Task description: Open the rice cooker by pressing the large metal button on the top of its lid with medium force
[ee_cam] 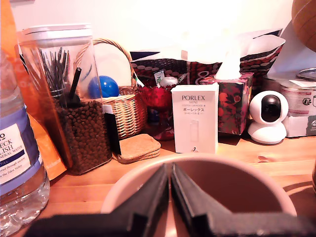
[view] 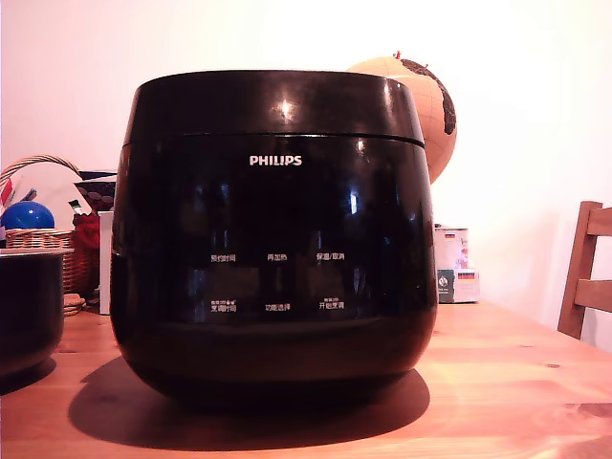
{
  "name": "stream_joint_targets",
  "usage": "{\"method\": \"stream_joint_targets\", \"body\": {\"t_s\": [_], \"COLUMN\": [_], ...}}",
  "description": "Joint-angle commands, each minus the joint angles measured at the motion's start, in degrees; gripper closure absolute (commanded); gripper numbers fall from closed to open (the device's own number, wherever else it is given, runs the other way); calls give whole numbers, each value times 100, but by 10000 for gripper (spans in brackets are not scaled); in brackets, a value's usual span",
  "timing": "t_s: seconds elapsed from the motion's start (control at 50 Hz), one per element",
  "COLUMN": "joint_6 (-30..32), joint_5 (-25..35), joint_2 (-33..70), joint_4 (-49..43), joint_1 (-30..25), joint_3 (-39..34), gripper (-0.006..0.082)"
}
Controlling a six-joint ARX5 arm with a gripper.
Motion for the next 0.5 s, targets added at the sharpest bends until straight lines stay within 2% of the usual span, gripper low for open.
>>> {"method": "stream_joint_targets", "body": {"t_s": [0.0,0.32,0.4,0.44,0.48], "joint_6": [396,245,9,-435,-435], "joint_5": [588,638,822,1156,1355], "joint_2": [-83,-83,-83,-83,-83], "joint_4": [330,538,636,752,885], "joint_1": [682,671,671,669,669], "joint_3": [-249,-249,-249,-247,-247], "gripper": [788,788,788,788,788]}}
